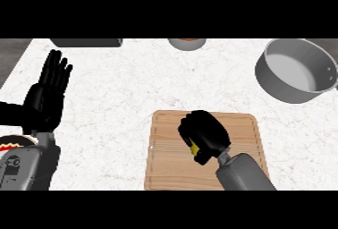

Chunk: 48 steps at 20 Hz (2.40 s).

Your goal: Pick the lemon from the cutting board and place it in the pot

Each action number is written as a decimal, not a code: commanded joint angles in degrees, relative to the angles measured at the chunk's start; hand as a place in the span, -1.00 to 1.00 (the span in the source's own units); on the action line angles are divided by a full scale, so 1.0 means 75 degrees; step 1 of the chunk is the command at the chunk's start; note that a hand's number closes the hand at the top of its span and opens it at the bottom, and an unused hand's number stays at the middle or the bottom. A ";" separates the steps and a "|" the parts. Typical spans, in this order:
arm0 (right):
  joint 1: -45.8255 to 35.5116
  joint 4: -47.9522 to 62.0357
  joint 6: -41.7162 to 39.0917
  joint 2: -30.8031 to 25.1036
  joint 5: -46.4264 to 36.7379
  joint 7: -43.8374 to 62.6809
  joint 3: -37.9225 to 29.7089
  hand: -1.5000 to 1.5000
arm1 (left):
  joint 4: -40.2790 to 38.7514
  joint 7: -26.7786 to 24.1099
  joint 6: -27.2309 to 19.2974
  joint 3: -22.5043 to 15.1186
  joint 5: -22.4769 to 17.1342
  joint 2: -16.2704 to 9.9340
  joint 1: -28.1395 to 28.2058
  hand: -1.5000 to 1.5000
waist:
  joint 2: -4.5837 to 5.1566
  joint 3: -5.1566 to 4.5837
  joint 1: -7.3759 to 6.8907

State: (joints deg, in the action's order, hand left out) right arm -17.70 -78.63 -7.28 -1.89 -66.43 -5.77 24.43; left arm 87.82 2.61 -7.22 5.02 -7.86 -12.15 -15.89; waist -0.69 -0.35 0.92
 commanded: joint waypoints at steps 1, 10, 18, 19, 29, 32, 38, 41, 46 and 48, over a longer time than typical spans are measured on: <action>0.0614 -0.1502 0.0364 0.0239 0.0037 0.1789 0.0194 1.00 | 0.0036 0.0077 -0.0064 0.0056 -0.0008 0.0017 0.0079 0.00 | 0.0004 0.0041 0.0049; 0.0737 -0.4406 0.0611 -0.0085 -0.0901 0.3484 -0.1183 1.00 | 0.0433 -0.0058 0.0049 0.0061 -0.0101 0.0086 0.0580 0.00 | 0.0021 0.0046 -0.0007; 0.0227 -0.4947 0.0578 -0.1013 0.0276 0.3203 -0.3765 1.00 | -0.0012 -0.0258 0.0303 0.0118 -0.0085 -0.0005 0.0327 0.00 | 0.0094 0.0048 -0.0092; 0.0264 -0.5153 0.0318 -0.1197 0.0386 0.3233 -0.3935 1.00 | -0.0144 -0.0083 0.0356 0.0273 -0.0224 -0.0104 0.0020 0.00 | 0.0090 0.0047 -0.0071; -0.0200 -0.1629 0.0562 -0.3273 0.2106 0.1052 -0.6603 1.00 | 0.0024 -0.0022 0.0183 0.0200 -0.0003 0.0010 -0.0020 0.00 | 0.0112 0.0052 -0.0140; -0.1124 0.0131 0.1224 -0.3479 0.2180 0.0491 -0.6715 1.00 | -0.0298 -0.0567 0.0324 0.0010 0.0155 0.0201 0.0287 0.00 | 0.0133 0.0050 -0.0218; -0.1346 0.2661 0.1672 -0.4466 0.2871 -0.1505 -0.7440 1.00 | -0.0125 -0.0058 0.0062 -0.0149 0.0259 0.0380 -0.0124 0.00 | 0.0136 0.0055 -0.0220; -0.2036 0.3981 0.2101 -0.4791 0.2570 -0.1825 -0.7263 1.00 | 0.0632 0.0103 0.0074 -0.0262 0.0268 0.0406 0.0403 0.00 | 0.0131 0.0056 -0.0313; -0.2876 0.6167 0.3118 -0.5127 0.2544 -0.2874 -0.7485 1.00 | 0.0123 -0.0161 0.0419 -0.0028 0.0074 0.0223 0.0137 0.00 | 0.0198 0.0068 -0.0420; -0.2849 0.6724 0.3363 -0.5089 0.2313 -0.2895 -0.7325 1.00 | -0.0340 -0.0406 0.0388 0.0073 0.0102 0.0278 -0.0088 0.00 | 0.0193 0.0063 -0.0338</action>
State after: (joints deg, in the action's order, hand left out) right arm -36.39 -38.35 13.78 -38.72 -47.79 -23.95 -30.50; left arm 88.16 1.11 -4.78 5.17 -7.05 -10.35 -15.10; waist 0.55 0.10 -1.55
